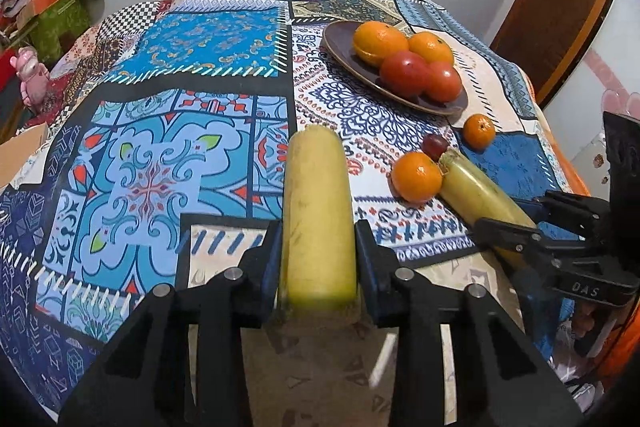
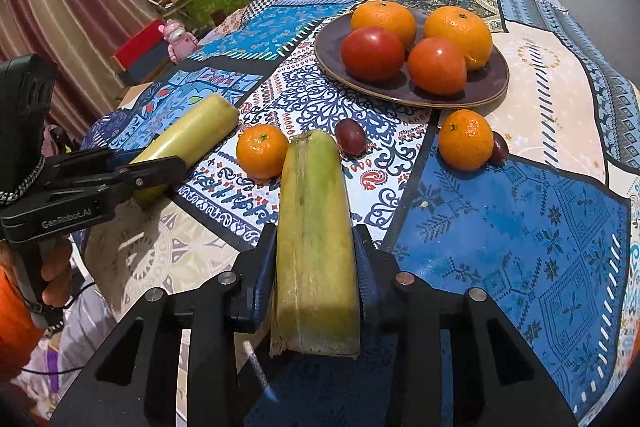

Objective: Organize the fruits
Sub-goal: 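Grasp and lift the yellow cylinder with left gripper while right gripper lifts the sugarcane, then carry the yellow cylinder with left gripper while right gripper carries the sugarcane over the plate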

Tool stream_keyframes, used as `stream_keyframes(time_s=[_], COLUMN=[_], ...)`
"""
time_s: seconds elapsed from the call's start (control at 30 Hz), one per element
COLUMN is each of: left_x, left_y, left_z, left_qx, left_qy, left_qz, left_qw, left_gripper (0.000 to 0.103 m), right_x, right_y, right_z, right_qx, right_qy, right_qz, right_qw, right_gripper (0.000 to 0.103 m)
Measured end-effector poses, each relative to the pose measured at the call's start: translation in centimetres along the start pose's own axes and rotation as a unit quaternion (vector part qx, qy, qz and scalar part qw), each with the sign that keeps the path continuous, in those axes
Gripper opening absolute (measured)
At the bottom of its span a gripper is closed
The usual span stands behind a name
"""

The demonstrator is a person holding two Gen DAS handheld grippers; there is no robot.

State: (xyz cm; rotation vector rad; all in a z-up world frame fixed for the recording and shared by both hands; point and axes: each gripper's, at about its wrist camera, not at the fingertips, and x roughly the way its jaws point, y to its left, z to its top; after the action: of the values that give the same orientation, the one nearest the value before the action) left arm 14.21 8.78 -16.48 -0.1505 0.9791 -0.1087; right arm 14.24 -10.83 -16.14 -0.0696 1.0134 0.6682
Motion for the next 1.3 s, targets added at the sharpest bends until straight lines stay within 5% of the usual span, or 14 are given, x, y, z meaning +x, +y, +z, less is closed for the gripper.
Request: stream_keyframes(time_s=[0.47, 1.3], left_x=[1.6, -0.7], left_y=[-0.6, -2.7], left_z=[0.7, 5.9], left_qx=[0.018, 0.011], left_qy=[-0.022, -0.078], left_qz=[0.023, -0.003], left_qw=[0.9993, 0.9969], left_gripper=[0.036, 0.036], right_x=[0.7, -4.6], right_y=[-0.1, -1.9], right_z=[0.1, 2.0], right_qx=[-0.005, 0.016], right_qy=[-0.027, -0.113], right_qz=[0.006, -0.020], right_qw=[1.000, 0.993], right_gripper=[0.034, 0.034])
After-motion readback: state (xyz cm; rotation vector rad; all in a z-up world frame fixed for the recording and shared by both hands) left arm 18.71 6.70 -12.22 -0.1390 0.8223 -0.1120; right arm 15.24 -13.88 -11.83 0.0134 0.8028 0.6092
